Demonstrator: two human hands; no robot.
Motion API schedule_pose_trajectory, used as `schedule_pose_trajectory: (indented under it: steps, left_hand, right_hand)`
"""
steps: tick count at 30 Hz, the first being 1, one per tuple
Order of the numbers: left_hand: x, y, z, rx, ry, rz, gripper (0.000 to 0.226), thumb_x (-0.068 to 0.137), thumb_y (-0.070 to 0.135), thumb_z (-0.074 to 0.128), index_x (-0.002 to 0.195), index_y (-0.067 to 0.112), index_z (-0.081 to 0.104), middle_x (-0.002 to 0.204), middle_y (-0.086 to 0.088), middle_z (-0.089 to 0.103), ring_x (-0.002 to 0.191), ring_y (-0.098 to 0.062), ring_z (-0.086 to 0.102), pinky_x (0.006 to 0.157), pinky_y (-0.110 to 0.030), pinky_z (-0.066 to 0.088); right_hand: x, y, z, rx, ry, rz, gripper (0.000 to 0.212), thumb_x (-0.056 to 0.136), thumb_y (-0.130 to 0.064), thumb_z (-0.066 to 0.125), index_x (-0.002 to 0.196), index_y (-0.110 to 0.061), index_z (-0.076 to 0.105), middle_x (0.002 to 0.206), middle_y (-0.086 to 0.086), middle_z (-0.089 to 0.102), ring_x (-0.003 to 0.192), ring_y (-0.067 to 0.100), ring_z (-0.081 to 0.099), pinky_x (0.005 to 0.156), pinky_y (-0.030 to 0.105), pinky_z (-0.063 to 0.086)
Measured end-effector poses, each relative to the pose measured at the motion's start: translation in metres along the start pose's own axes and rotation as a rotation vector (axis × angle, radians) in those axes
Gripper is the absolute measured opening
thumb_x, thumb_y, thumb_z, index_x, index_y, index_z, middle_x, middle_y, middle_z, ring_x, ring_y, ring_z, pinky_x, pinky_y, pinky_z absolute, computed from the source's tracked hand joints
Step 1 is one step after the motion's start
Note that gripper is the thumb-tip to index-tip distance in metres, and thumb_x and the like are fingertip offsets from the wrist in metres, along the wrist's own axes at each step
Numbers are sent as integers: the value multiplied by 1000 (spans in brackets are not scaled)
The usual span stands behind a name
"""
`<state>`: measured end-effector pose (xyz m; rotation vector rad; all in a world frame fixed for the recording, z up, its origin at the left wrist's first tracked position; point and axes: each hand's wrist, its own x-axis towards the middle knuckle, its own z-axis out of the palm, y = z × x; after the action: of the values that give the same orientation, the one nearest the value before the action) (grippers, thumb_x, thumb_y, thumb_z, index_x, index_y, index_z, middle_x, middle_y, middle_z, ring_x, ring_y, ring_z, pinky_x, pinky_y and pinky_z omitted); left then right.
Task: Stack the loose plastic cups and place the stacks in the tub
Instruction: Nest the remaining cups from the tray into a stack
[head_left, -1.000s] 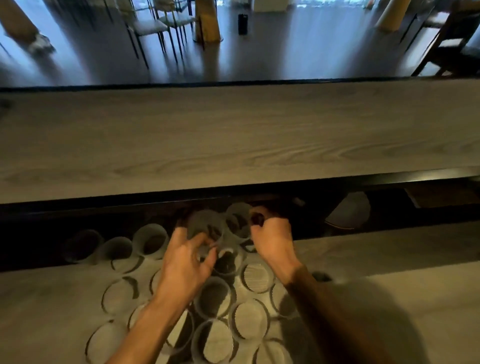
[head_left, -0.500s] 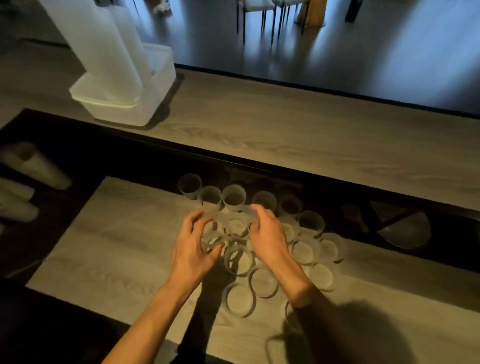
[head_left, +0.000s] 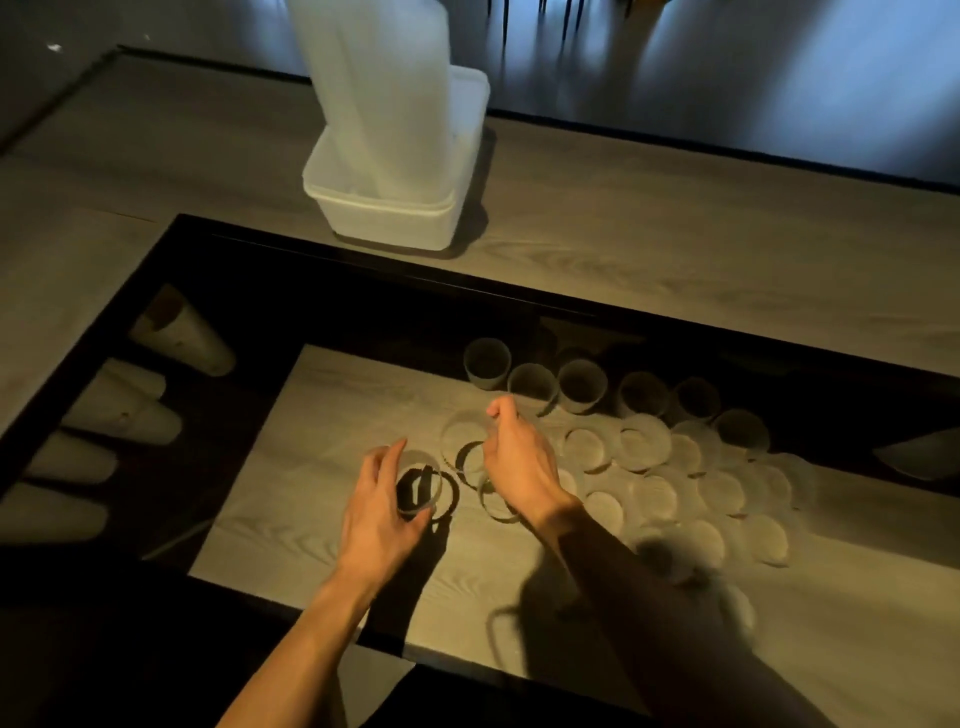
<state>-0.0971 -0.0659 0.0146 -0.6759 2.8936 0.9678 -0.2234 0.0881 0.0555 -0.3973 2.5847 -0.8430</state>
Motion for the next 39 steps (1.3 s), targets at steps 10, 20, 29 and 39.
schedule_pose_trajectory:
  steps: [10,20,29,39]
  left_hand:
    - [36,-49,5,55,-258,-10,103,74,30,87,154,26,23,145,1,30,125,-20,51,105,-34,49]
    - [18,-77,4,-118,-359,-133,119,68,31,91,157,28,13,157,4,26,139,-21,43,110,-44,44]
    - [23,-78,-9,-122,-278,-41,70,75,42,84,132,37,44,126,13,56,103,-8,61,89,-37,56]
    - [22,-72,-38,-98,-151,81,79,76,39,85,141,24,43,135,8,53,117,-9,57,95,-30,52]
  right_hand:
    - [39,-27,51,-64,-86,208,38,101,-17,51,137,-23,44,116,4,63,101,20,62,88,40,56]
    - [15,-32,70,-188,-48,-129,40,97,-21,55,136,-16,53,130,5,52,108,23,58,84,33,50]
    - [0,-29,108,-437,-216,-433,88,81,-70,52,145,-10,46,124,11,56,104,25,56,85,39,48]
    - [-3,-38,89,-220,-131,-399,90,80,-44,78,153,-14,35,142,7,49,128,24,47,107,44,42]
